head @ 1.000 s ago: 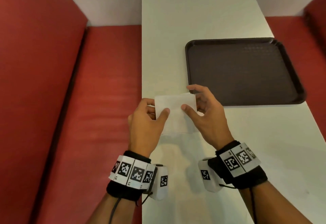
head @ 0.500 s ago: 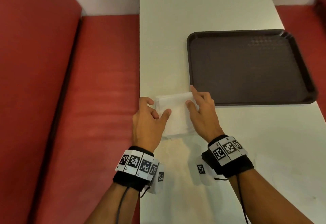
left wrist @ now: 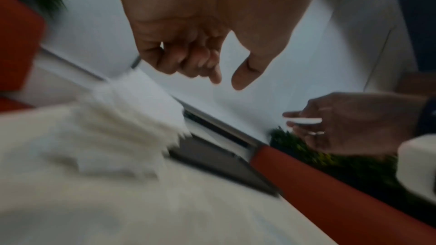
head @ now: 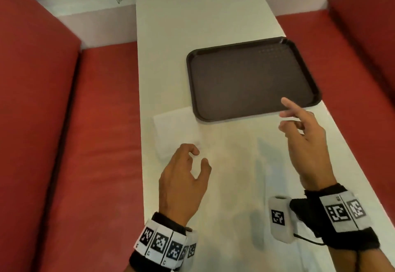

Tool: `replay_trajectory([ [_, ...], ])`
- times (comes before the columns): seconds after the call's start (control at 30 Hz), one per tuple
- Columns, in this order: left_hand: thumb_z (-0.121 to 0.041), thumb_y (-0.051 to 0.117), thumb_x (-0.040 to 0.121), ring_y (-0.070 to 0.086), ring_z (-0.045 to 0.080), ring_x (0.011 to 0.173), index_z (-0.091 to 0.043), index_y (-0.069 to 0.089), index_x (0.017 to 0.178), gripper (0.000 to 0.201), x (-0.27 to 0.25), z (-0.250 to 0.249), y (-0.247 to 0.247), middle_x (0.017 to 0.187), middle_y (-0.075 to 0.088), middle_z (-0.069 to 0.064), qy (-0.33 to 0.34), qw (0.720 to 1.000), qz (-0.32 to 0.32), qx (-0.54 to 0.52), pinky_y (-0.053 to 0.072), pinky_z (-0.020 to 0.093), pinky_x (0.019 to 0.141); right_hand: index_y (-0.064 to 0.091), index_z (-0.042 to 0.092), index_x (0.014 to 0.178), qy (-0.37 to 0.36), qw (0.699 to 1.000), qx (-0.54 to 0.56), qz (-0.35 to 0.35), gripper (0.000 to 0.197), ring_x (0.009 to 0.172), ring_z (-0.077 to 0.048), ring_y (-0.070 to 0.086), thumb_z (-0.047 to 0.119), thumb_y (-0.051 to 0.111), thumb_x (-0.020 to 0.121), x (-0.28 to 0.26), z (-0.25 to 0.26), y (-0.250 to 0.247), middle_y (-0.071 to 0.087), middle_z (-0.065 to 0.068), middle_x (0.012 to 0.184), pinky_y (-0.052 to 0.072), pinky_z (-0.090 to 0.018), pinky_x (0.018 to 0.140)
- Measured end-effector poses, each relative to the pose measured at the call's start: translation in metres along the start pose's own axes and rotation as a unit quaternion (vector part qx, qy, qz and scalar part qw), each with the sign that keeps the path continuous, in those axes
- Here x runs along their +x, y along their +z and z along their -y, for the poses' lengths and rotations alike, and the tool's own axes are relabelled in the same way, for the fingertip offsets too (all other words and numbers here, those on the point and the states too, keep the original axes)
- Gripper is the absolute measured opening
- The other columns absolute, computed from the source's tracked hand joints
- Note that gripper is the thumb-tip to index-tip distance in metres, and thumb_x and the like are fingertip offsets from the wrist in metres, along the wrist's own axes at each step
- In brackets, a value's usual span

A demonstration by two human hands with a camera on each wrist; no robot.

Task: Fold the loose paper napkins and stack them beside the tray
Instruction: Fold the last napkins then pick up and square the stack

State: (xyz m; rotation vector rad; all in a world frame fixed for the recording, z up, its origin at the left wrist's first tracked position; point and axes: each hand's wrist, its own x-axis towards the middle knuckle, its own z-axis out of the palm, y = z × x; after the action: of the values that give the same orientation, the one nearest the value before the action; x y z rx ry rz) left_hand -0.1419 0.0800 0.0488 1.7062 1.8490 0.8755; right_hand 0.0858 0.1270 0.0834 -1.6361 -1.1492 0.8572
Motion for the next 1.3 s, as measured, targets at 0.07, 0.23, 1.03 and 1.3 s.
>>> replay_trajectory([
  [0.07,-0.038,0.062,0.092,0.047,0.002,0.065,-0.029,0.056,0.101,0.015,-0.019,-0.004,0.035,0.072,0.043,-0.015,-0.029,0.995,0.096,0.025,0.033,0.02,0.056,0.063,0.029,0.126,0.013,0.999,-0.038,-0.015,0.042,0.09,0.001,0.055,0.003,0.051,0.095,-0.016,-0.015,-0.047,0.061,0.005,0.113,0.042,-0.01,0.072],
  [0.23,-0.054,0.056,0.093,0.056,0.014,0.103,-0.027,0.056,0.115,0.035,-0.052,-0.012,0.115,0.108,0.056,-0.008,-0.094,0.965,0.223,0.099,0.05,0.031,0.081,0.061,0.033,0.123,0.064,0.94,-0.329,0.067,0.037,0.108,-0.022,0.052,0.02,0.065,0.089,-0.074,-0.093,-0.125,0.054,0.002,0.116,0.042,-0.03,0.08],
  [1.03,-0.017,0.071,0.089,0.069,0.023,0.09,-0.015,0.068,0.095,0.007,-0.056,-0.089,0.092,0.094,0.074,0.002,-0.231,0.956,0.071,-0.169,0.052,0.036,0.077,0.045,0.023,0.146,-0.004,0.893,-0.432,0.121,0.062,0.109,-0.026,0.044,0.047,0.061,0.091,-0.071,-0.182,-0.125,0.046,-0.007,0.128,0.05,-0.035,0.082],
  [1.3,-0.015,0.074,0.088,0.072,0.029,0.103,-0.013,0.069,0.11,0.023,-0.061,-0.102,0.057,0.106,0.077,0.007,-0.256,0.906,0.087,-0.326,0.053,0.052,0.098,0.061,0.023,0.13,-0.023,0.953,-0.268,0.138,0.039,0.108,-0.023,0.051,0.042,0.045,0.101,-0.052,-0.123,-0.105,0.055,-0.004,0.119,0.047,-0.038,0.091],
])
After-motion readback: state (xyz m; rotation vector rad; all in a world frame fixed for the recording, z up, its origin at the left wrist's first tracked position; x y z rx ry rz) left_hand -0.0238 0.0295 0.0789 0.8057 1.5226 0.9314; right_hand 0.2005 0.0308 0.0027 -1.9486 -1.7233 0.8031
